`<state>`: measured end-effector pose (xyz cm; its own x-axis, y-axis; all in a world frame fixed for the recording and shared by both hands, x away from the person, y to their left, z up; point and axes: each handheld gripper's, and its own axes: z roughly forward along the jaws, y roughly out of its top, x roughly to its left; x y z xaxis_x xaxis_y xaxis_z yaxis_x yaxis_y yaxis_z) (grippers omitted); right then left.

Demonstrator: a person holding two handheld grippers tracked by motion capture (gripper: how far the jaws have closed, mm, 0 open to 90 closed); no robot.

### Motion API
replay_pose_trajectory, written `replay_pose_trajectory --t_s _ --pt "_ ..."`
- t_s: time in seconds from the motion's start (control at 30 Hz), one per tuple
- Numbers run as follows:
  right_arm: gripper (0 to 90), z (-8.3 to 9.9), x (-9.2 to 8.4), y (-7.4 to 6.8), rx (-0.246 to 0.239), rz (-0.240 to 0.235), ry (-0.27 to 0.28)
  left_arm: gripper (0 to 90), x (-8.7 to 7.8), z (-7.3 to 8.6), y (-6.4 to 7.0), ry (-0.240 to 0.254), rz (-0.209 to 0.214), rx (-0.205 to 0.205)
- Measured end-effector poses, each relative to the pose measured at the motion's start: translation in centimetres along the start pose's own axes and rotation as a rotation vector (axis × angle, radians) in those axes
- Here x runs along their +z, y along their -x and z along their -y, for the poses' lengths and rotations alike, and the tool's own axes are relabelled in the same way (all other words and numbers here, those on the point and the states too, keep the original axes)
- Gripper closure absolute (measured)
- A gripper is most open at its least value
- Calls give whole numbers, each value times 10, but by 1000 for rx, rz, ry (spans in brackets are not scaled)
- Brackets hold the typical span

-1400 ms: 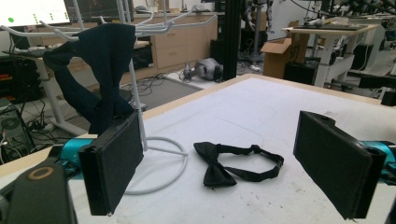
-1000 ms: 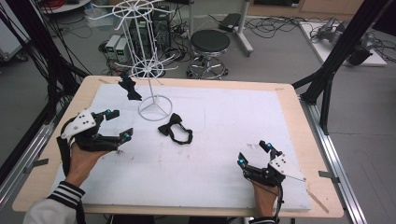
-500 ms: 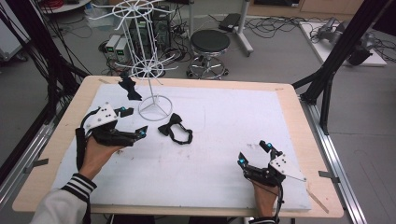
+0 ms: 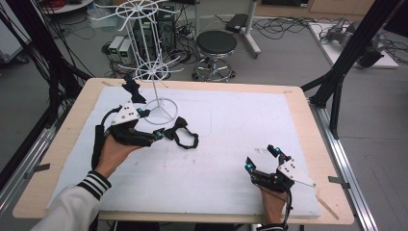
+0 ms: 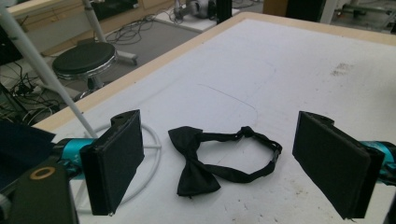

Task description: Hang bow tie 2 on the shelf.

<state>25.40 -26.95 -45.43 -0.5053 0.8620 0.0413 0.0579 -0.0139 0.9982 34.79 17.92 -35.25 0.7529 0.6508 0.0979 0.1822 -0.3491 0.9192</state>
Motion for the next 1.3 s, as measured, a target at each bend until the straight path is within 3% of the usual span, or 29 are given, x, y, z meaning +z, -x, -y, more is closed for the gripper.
replay_pose_trajectory --t_s 0.4,0.73,1.3 --pt "90 0 0 0 -1 2 5 170 25 -7 1 -112 -8 23" --pt "90 0 0 0 -4 3 4 174 37 -12 -2 -149 -17 25" --pt "90 0 0 1 2 3 5 213 78 -11 -11 -286 -33 -8"
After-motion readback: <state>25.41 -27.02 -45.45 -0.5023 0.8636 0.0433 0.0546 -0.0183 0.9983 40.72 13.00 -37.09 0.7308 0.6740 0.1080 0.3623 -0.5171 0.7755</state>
